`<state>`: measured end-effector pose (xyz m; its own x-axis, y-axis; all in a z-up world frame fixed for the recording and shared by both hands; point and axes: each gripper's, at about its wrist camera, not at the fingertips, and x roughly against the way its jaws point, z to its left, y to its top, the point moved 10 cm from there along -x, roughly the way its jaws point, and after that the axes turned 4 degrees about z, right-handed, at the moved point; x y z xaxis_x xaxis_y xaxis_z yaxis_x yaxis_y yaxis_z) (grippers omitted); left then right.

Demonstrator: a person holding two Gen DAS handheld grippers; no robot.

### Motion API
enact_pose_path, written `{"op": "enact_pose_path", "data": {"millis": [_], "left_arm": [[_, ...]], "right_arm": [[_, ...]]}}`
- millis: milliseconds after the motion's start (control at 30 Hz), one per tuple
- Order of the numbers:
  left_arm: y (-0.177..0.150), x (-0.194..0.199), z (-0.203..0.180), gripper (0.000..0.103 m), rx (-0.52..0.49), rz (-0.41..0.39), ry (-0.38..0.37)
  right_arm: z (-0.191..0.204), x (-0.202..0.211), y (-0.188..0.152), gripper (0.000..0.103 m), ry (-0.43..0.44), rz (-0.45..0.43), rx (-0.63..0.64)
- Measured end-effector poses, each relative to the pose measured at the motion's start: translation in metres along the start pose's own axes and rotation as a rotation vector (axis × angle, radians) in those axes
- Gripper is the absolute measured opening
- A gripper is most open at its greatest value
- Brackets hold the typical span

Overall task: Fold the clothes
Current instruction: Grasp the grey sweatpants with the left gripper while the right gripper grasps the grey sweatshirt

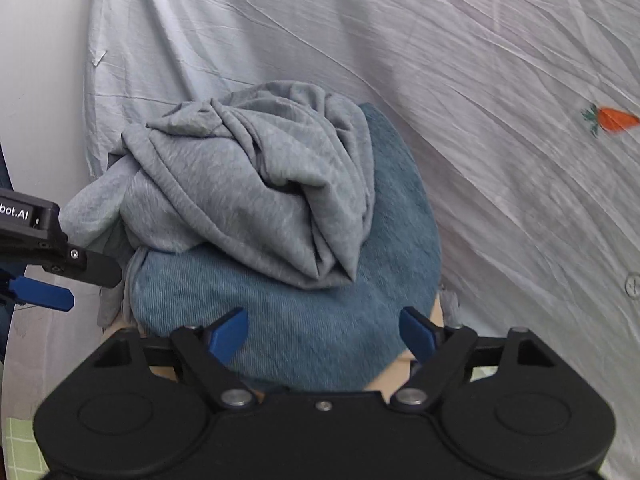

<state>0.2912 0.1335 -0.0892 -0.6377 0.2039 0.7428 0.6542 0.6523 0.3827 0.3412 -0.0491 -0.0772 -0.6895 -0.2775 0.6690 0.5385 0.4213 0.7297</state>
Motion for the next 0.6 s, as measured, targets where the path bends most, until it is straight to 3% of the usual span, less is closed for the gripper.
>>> {"op": "enact_pose_path", "data": {"millis": [67, 167, 233, 300, 333, 433, 600], "left_arm": [[0.014, -0.004, -0.002, 0.07, 0.011, -0.018, -0.022], [0.026, -0.012, -0.008, 0.053, 0.026, -0.009, -0.056], [0.028, -0.017, -0.012, 0.032, 0.037, 0.007, -0.078], [0.027, -0.018, -0.017, 0.017, 0.049, 0.02, -0.099], [0.026, -0.017, -0.02, 0.013, 0.046, 0.02, -0.103], [0.016, -0.011, -0.028, 0.007, -0.01, 0.005, -0.103], [-0.009, 0.005, -0.03, 0.006, -0.053, 0.016, -0.131]], "right_arm": [[0.009, -0.009, 0.019, 0.083, 0.009, -0.033, 0.052], [0.021, -0.019, 0.032, 0.08, 0.028, -0.049, 0.112], [0.027, -0.025, 0.035, 0.056, 0.041, -0.03, 0.134], [0.029, -0.026, 0.037, 0.044, 0.059, -0.017, 0.129], [0.029, -0.024, 0.037, 0.033, 0.061, -0.015, 0.122], [0.026, -0.014, 0.035, 0.015, 0.064, -0.014, 0.111], [0.02, 0.012, 0.018, 0.01, 0.038, -0.037, 0.087]]}}
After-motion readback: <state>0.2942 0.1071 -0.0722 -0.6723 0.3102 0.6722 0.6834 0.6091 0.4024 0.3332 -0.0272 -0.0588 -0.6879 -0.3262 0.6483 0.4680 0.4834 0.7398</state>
